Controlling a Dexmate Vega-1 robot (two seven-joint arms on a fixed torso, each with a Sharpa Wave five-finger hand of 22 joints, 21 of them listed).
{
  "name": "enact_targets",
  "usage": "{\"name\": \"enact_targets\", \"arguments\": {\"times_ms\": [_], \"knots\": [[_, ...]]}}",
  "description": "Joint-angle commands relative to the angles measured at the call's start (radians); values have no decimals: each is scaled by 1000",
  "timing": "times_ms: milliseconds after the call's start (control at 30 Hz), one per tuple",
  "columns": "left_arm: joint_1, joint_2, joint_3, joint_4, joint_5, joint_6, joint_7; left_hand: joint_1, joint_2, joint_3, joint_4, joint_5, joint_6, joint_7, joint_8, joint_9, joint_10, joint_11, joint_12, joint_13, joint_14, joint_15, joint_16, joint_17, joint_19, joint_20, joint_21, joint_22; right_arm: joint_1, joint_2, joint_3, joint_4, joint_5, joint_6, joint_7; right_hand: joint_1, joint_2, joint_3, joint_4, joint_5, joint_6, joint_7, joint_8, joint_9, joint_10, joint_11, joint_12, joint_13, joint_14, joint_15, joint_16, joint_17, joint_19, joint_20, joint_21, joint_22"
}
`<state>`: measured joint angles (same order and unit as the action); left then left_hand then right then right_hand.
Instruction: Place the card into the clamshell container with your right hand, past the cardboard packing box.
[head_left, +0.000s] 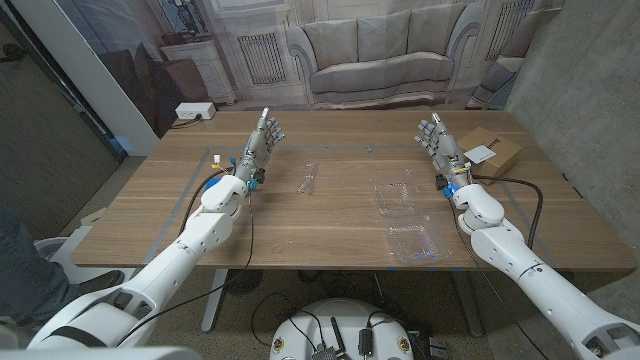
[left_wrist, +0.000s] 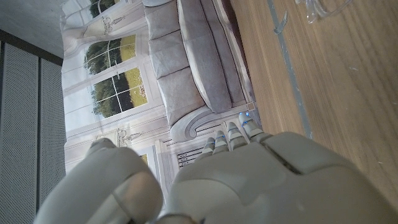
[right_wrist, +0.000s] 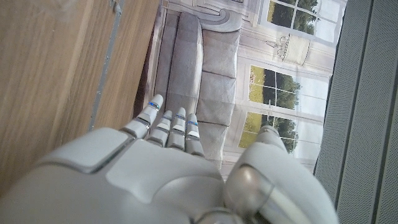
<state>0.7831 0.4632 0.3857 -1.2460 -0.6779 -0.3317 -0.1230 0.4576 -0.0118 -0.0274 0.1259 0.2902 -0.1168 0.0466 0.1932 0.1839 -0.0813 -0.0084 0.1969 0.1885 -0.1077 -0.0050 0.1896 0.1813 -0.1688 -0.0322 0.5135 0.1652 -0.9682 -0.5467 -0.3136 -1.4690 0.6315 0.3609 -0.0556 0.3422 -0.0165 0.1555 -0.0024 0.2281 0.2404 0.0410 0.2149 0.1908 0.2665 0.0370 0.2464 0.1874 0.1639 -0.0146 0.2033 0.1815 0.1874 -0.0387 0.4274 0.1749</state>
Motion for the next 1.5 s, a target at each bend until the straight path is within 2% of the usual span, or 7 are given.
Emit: {"name": "enact_targets", "arguments": {"times_ms": [33,367,467,667,833,1033,1500], "knots": [[-9,7,-3,5,-1,-3,-15,7,4,-2,-5,3,2,1,6,3,5,1,10,1,6,2,10,3,-32,-55,-3,4,-34,-3,9,-41,-28,31,-32,17,11,10,-9,1,20,-5,8,4,18,4,11,2,15,-2,7,0,18,-48,-5,2],[-6,13,-9,0,-21,-3,-43,13,7,-1,-8,4,5,1,6,3,7,5,11,1,7,2,10,2,-30,-53,-9,5,-75,-15,24,-81,-48,44,-64,42,20,19,-24,-3,39,-7,11,5,33,6,13,2,39,-6,9,0,38,-46,-7,3],[-5,16,-11,0,-29,-3,-59,15,8,-1,-9,4,5,2,6,3,5,6,10,1,7,2,10,2,-30,-51,-12,5,-93,-18,32,-100,-55,45,-82,45,22,20,-27,-6,42,-7,10,6,37,-6,12,2,57,-7,12,1,59,-49,-4,4],[-2,24,-14,-10,-27,-2,-56,18,9,-1,-11,4,7,2,7,3,7,6,10,1,9,4,10,2,-28,-49,-15,5,-124,-23,47,-126,-75,61,-110,49,23,20,-29,-8,49,-7,11,6,45,-8,14,2,66,-8,13,2,69,-52,-4,4],[-2,24,-15,-12,-35,4,-64,20,10,-1,-12,4,11,3,8,3,8,4,10,1,10,4,10,2,-26,-48,-18,5,-144,-27,57,-146,-84,61,-129,52,28,22,-32,-12,59,-9,12,7,60,-14,17,2,97,-21,20,5,101,-59,1,6],[-2,26,-12,-12,-31,7,-64,25,12,-1,-15,4,20,4,11,3,16,5,13,1,18,4,12,2,-18,-53,-22,5,-164,-35,67,-165,-99,63,-143,55,29,23,-35,-14,67,-9,13,8,67,-11,18,2,108,-21,21,6,112,-62,2,6],[9,23,-16,-20,-29,-5,-52,32,14,-2,-19,4,33,7,13,3,32,12,17,0,32,7,15,2,-6,-52,-28,5,-230,-43,107,-217,-159,69,-217,67,35,27,-42,-17,73,-16,13,9,78,-23,18,2,134,-33,25,7,134,-68,3,7]]}}
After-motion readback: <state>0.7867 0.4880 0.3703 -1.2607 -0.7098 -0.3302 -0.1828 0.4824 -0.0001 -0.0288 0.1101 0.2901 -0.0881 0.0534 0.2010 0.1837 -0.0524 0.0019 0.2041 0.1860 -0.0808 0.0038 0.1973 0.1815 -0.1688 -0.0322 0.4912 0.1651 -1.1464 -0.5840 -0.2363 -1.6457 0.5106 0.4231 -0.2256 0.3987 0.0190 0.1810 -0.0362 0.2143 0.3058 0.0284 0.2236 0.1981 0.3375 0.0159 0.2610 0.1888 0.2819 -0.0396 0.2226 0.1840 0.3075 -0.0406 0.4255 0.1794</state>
